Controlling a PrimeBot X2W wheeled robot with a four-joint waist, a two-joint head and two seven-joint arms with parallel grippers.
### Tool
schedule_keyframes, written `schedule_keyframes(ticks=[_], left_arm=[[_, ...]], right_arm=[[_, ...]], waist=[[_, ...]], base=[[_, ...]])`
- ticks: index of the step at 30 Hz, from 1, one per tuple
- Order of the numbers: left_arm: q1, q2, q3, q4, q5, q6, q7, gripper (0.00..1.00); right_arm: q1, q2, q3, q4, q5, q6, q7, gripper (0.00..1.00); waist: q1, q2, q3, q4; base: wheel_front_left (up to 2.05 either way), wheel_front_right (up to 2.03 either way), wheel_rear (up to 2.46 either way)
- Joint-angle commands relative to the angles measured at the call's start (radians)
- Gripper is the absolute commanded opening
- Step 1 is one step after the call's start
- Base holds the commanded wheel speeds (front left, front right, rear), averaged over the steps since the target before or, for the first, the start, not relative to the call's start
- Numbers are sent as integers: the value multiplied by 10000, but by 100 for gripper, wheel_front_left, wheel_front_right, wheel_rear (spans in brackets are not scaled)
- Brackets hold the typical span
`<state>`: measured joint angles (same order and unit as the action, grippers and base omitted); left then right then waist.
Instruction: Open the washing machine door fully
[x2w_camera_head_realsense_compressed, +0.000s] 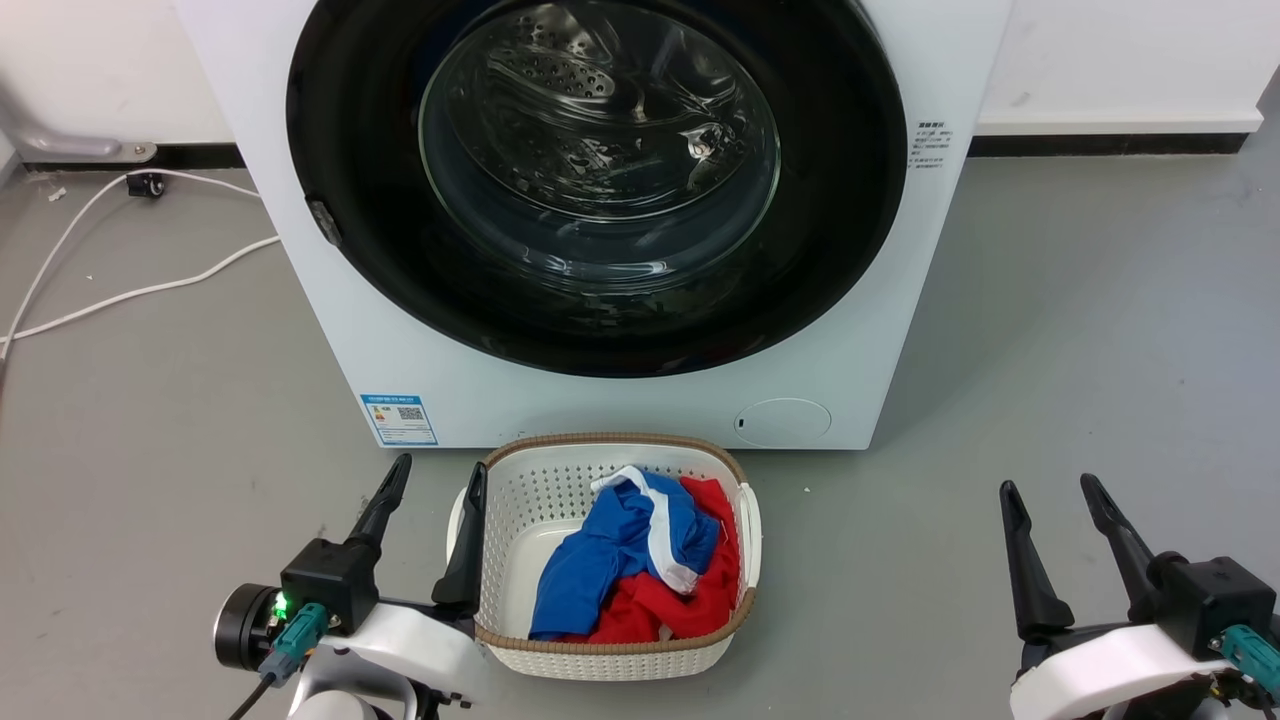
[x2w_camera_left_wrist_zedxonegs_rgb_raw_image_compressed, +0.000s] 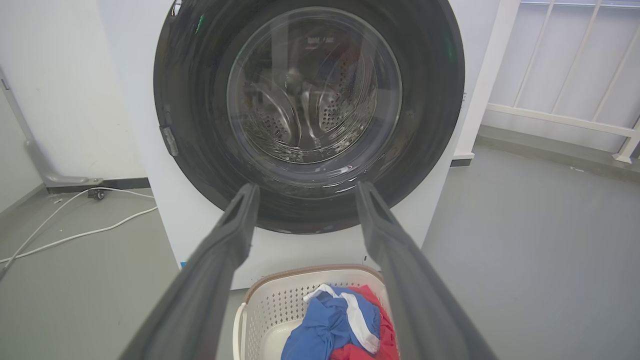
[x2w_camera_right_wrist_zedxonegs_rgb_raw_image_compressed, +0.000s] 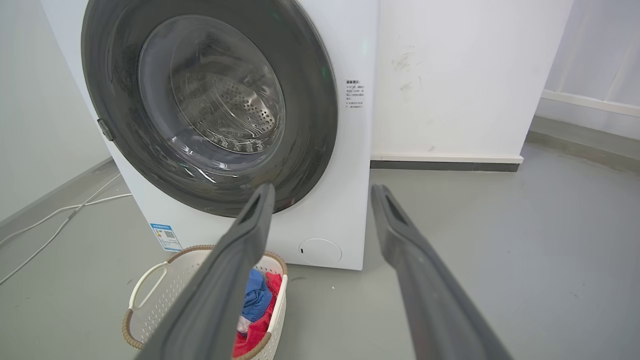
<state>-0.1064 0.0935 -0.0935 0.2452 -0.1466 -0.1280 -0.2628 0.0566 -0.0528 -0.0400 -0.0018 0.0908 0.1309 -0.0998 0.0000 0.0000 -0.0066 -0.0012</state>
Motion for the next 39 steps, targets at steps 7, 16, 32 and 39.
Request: schedule_keyframes(ticks=[7,16,32,39], left_arm=[[29,-3,54,-12,-43,-11,-28,100],[29,-33,116,-2,-50,-22,-28,100],[-265,-136,208,-340,40,-29,-28,100],[-761,-230,114,-650,71,-20,-27,100]], right_arm=[[-112,39,-23,112,407,-3,102,0],[-177,38,-126,364,4729,-1,137,0],[-1796,-271,-1567,1409,17208,0,364,0],[-3830,-1866,-1662,2845,19144,0,697,0]], waist=[[0,0,27,-11],[0,0,19,-47],[0,0,603,-264],[0,0,1657,-201]], base=[[0,0,0],[0,0,0],[0,0,0],[0,0,0]])
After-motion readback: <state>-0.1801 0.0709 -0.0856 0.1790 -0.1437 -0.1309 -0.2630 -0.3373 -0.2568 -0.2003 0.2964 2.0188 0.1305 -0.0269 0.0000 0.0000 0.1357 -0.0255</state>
